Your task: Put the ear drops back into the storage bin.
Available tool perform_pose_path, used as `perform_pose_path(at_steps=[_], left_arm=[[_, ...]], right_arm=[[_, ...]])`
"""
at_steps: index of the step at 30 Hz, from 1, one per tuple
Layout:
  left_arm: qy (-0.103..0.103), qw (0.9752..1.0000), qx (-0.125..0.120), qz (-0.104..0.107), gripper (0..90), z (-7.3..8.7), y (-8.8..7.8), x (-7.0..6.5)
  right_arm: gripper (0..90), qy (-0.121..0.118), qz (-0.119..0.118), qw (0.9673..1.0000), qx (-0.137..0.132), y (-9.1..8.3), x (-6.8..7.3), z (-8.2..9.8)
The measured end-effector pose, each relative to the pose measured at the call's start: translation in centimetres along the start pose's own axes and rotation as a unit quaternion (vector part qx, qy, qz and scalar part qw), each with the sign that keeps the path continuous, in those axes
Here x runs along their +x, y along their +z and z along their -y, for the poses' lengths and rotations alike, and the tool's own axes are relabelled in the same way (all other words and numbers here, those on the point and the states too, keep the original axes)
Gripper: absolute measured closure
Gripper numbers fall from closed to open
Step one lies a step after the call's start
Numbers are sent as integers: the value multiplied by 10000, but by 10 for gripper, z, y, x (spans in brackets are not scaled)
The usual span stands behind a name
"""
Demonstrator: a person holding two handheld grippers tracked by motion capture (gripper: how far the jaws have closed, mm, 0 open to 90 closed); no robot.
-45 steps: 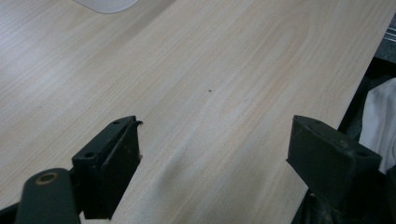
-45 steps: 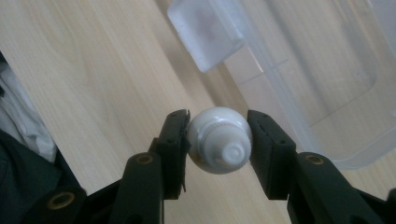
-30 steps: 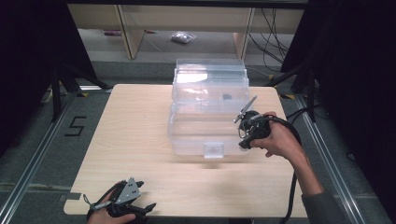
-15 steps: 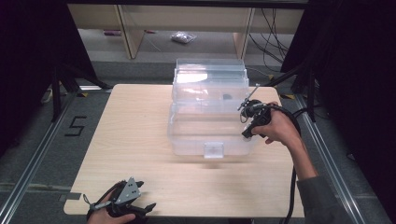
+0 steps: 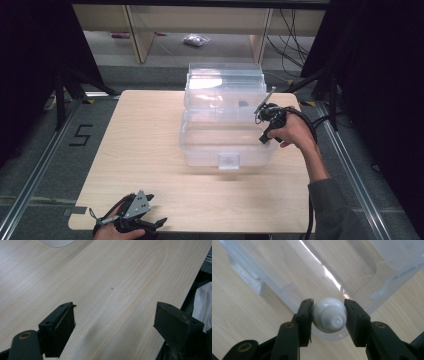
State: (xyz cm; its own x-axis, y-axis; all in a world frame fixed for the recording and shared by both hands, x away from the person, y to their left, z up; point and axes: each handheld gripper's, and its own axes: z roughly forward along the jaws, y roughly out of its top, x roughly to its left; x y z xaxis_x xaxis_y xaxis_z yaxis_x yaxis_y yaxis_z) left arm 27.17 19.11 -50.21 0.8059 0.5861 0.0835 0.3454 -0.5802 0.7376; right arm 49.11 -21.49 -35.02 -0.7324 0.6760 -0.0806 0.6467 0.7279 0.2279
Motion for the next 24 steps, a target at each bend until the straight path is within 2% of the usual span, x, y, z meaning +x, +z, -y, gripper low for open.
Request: perform_pose_path(at_steps=[4,5,8,11,12,16,17,18,19,22,23,24], left_arm=[[3,10000,0,2,164,0,0,0],[3,10000,1,1,164,0,0,0],[9,10000,2,1,164,0,0,0],[7,10000,30,4,164,0,0,1],[-51,10000,34,2,164,0,0,0],[-40,10000,38,-13,164,0,0,0],[-48,10000,37,-7,164,0,0,0],[36,10000,40,10,164,0,0,1],[37,10000,45,6,164,0,0,1],[23,10000,30,24,164,0,0,1],[-23,10000,-6,44,164,0,0,0],[40,10000,46,-15,164,0,0,1]], right_arm=[[602,25,-43,10000,69,10,-4,-5],[602,94,-40,9998,149,15,-5,-7],[602,58,-11,9997,237,19,-7,-10],[602,248,-94,9991,322,26,-8,-15],[602,219,-84,9992,327,30,-9,-16],[602,361,-126,9980,501,40,-11,-20],[602,390,-180,9972,614,41,-11,-21],[602,385,-149,9972,627,44,-13,-20],[602,316,-59,9976,609,46,-14,-21],[602,468,-41,9960,754,48,-13,-23],[602,225,8,9971,731,53,-16,-22],[602,248,-16,9968,759,54,-16,-23]])
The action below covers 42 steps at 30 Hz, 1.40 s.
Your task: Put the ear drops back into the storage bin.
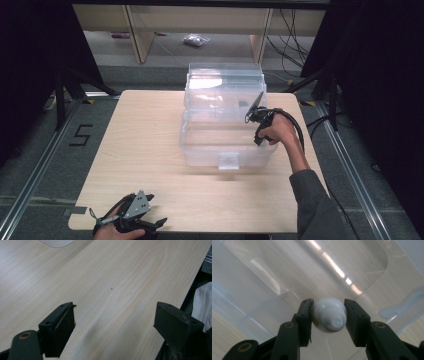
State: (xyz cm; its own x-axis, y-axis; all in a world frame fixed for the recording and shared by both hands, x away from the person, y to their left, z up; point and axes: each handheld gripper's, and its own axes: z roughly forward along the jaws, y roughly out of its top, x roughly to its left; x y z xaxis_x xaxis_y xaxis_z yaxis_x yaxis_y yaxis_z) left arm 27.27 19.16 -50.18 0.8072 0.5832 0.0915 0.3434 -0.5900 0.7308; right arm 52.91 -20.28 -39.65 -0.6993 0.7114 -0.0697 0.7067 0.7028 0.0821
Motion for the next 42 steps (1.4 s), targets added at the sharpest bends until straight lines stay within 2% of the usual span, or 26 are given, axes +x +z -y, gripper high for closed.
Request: perform_pose_path(at_steps=[6,7,8,9,10,11,12,13,14,15,18,25,26,27,28,29,30,32,34,35,36,37,38,40,42], left_arm=[[-31,10000,-18,26,164,0,0,-1],[-117,9999,-19,24,164,0,0,-1],[-91,10000,-1,14,164,0,0,-1],[-91,10000,-1,14,164,0,0,-1],[8,10000,2,23,164,0,0,0],[-25,10000,-20,35,164,0,0,0],[-18,10000,-21,35,164,0,0,0],[-25,10000,-15,26,164,0,0,0],[-28,10000,-14,26,164,0,0,0],[-109,9999,-17,16,164,0,0,-1],[-13,10000,-17,38,164,0,0,0],[-80,10000,0,12,164,0,0,-1],[-3,10000,-6,30,164,0,0,0],[-10,10000,-13,36,164,0,0,0],[-10,10000,-13,36,164,0,0,0],[26,10000,13,19,164,0,0,0],[-22,10000,-9,25,164,0,0,0],[-16,10000,-8,26,164,0,0,0],[24,10000,7,9,164,0,0,0],[-19,10000,-17,31,164,0,0,0],[-27,10000,-15,35,164,0,0,-1],[-27,10000,-15,35,164,0,0,-1],[-12,10000,-5,29,164,0,0,0],[-6,10000,-10,37,164,0,0,0],[-8,10000,-14,40,164,0,0,-1]], right_arm=[[602,111,-106,9999,68,15,-1,-5],[602,83,-83,9999,107,17,-2,-5],[602,117,-94,9998,92,19,-1,-5],[602,-65,-43,9999,103,20,-3,-6],[602,49,-83,9999,103,22,-2,-6],[602,76,-55,9999,100,23,-2,-6],[602,-22,-77,9999,116,24,-4,-7],[601,36,-114,9999,116,24,-3,-7],[602,-40,-84,9999,86,24,-4,-7],[601,68,-116,9998,112,25,-4,-7],[601,152,-148,9997,90,28,-3,-6],[601,179,-198,9996,103,35,-2,-5],[601,154,-196,9996,119,35,-3,-5],[601,223,-249,9994,98,36,-2,-5],[601,223,-249,9994,98,36,-2,-5],[601,88,-253,9996,104,36,-4,-6],[601,202,-257,9994,124,36,-2,-6],[600,229,-306,9992,122,36,-1,-6],[600,201,-257,9994,146,36,-2,-6],[599,196,-227,9994,146,36,-2,-6],[598,-51,-151,9999,52,36,-3,-6],[596,-14,-153,9998,117,35,-3,-6],[592,182,-268,9993,188,35,-1,-5],[587,209,-294,9992,145,33,-2,-4],[567,241,-224,9994,57,30,-1,-3]])
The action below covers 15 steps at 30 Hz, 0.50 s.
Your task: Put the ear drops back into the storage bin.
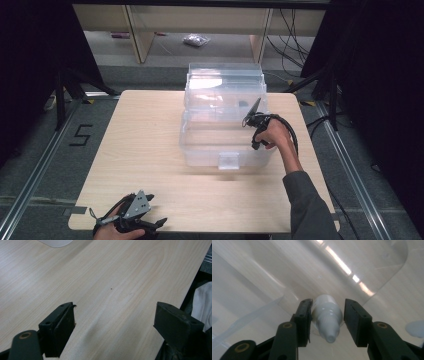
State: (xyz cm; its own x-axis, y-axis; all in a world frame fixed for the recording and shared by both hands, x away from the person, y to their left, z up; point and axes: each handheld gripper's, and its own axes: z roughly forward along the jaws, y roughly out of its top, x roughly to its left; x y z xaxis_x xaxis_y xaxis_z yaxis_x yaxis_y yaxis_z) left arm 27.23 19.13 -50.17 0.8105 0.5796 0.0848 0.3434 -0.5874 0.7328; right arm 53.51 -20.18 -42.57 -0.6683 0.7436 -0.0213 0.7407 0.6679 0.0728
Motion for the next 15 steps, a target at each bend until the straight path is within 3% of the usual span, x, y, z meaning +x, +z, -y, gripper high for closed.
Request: perform_pose_path(at_steps=[4,9,11,13,15], left_arm=[[-14,10000,-29,-10,164,0,0,-1],[-1,10000,5,-18,165,0,0,0],[5,10000,10,-8,165,0,0,0],[15,10000,18,-9,165,0,0,0],[17,10000,17,-13,165,0,0,0]], right_arm=[[475,39,150,9998,-97,-12,2,2],[421,25,185,9995,-247,-22,4,3],[399,163,209,9992,-308,-29,9,3],[387,-28,250,9984,-501,-35,10,6],[378,-39,266,9980,-564,-37,11,7]])
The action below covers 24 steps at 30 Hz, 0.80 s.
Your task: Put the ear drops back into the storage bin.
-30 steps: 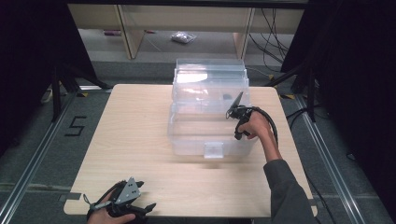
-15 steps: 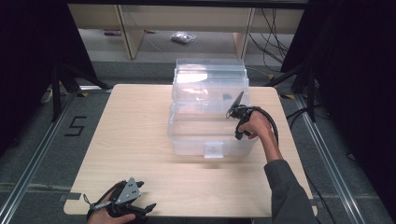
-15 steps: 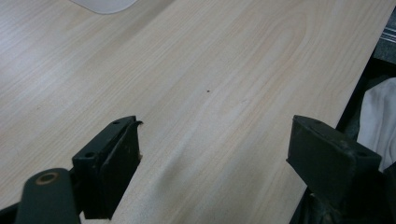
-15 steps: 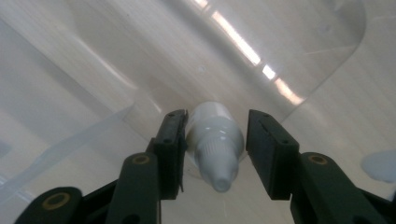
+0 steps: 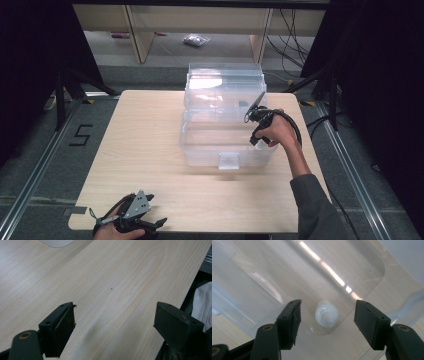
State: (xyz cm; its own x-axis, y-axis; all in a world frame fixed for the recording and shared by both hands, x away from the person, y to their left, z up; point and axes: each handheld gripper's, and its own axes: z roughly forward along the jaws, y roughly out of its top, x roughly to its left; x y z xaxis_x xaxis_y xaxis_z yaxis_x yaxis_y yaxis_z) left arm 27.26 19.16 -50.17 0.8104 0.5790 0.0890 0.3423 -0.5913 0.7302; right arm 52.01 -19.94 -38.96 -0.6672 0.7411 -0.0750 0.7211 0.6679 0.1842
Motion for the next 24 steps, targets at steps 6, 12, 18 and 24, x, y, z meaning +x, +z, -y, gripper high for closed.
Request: perform_pose_path(at_steps=[6,12,18,24], left_arm=[[-42,10000,-53,-3,165,0,0,-1],[-42,10000,-51,-3,165,0,0,-1],[-125,9999,-55,-3,165,1,1,-2],[-115,9999,-18,-7,165,0,1,-1]], right_arm=[[325,-105,-113,9990,-419,-15,9,6],[304,-86,-196,9979,-611,-20,13,11],[248,-9,-202,9961,-859,-24,18,17],[223,39,-233,9936,-1101,-28,25,24]])
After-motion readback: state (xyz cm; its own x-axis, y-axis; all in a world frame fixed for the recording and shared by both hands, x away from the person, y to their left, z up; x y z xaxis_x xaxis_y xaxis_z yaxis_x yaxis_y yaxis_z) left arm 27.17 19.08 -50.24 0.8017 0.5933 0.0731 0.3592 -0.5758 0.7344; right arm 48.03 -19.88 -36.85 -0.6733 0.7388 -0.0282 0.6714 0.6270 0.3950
